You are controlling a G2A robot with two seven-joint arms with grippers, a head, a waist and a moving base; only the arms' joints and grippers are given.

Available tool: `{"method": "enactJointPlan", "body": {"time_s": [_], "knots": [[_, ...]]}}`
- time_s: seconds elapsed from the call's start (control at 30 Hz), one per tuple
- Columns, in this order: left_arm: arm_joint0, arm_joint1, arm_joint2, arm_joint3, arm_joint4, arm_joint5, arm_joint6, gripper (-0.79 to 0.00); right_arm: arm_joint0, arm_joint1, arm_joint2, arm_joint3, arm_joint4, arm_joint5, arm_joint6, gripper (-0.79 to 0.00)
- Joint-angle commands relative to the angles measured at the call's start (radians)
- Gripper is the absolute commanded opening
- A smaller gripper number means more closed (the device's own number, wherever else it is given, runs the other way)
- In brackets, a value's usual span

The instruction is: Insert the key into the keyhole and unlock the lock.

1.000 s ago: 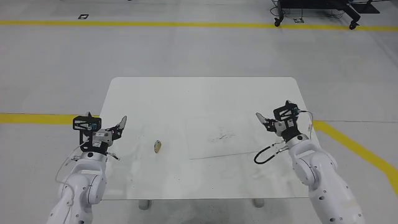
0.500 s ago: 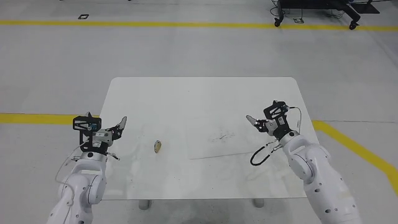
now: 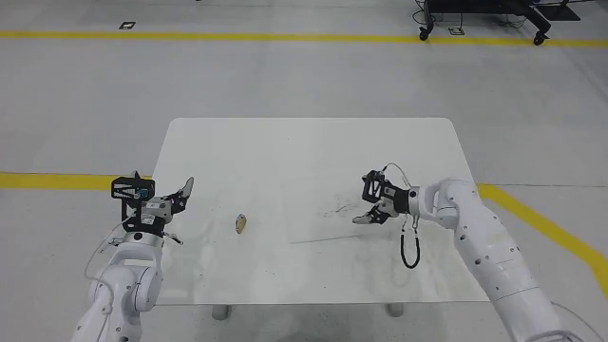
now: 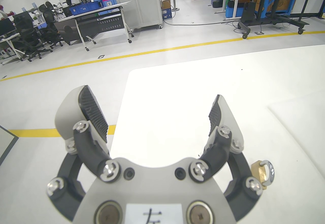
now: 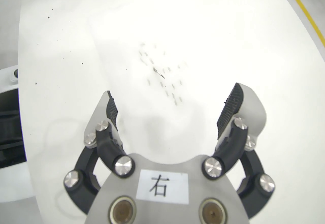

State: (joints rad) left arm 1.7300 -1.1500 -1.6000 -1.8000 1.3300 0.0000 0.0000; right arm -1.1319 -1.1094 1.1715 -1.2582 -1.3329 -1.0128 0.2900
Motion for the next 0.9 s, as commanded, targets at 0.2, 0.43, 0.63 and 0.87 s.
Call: {"method": "enactJointPlan", "body": {"time_s": [0.2,0.43,0.63,0.87], "knots": [[0.0,0.0,0.0,0.0,0.0,0.0,0.0,0.0,0.184,0.034,-0.254,0.135,-0.016,0.0,-0.054,-0.471],[0.0,0.0,0.0,0.0,0.0,0.0,0.0,0.0,0.3,0.051,-0.45,0.209,-0.006,0.0,-0.146,-0.486],[0.0,0.0,0.0,0.0,0.0,0.0,0.0,0.0,0.37,0.055,-0.576,0.254,-0.003,0.0,-0.204,-0.471],[0.0,0.0,0.0,0.0,0.0,0.0,0.0,0.0,0.429,0.049,-0.674,0.292,0.026,0.0,-0.248,-0.542]]}}
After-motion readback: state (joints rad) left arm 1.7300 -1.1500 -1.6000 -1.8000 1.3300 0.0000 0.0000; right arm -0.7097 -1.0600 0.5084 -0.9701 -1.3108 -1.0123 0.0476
